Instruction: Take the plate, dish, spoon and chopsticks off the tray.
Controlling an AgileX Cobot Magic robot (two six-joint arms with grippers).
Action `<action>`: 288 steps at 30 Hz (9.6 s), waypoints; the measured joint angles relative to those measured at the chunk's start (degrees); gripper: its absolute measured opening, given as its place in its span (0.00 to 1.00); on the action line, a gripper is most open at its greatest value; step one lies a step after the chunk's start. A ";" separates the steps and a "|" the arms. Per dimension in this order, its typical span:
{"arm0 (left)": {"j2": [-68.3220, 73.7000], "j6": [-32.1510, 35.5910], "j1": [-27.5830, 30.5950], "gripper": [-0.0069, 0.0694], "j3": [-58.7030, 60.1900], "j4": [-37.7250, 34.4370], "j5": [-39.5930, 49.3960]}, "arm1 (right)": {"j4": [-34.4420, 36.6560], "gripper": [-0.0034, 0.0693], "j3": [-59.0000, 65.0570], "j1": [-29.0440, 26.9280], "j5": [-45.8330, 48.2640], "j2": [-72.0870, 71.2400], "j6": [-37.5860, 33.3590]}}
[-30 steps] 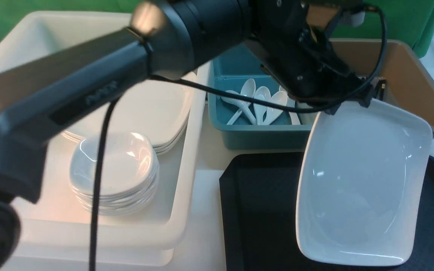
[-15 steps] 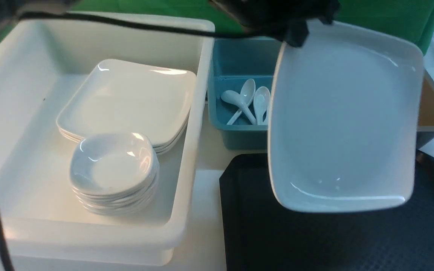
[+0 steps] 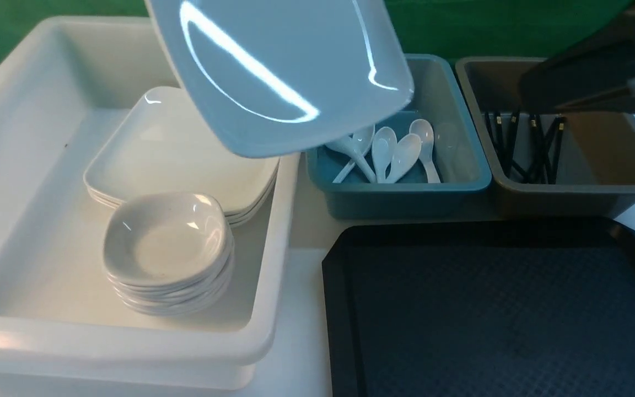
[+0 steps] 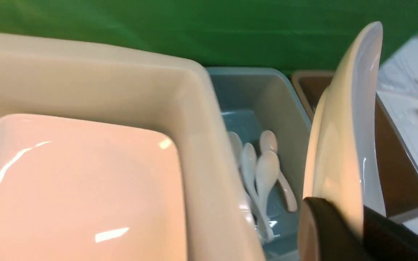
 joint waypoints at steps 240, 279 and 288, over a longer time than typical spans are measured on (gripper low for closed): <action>-92.71 1.38 -2.36 0.10 107.02 24.62 -47.00 | -18.43 0.37 87.28 -19.40 -49.28 -72.23 10.02; -92.71 1.43 -2.42 0.10 107.02 24.67 -47.00 | -18.37 0.37 89.35 -30.02 -44.54 -72.23 10.94; -92.71 1.43 -2.36 0.10 107.02 24.72 -47.00 | -18.37 0.37 89.35 -30.02 -44.54 -72.23 10.94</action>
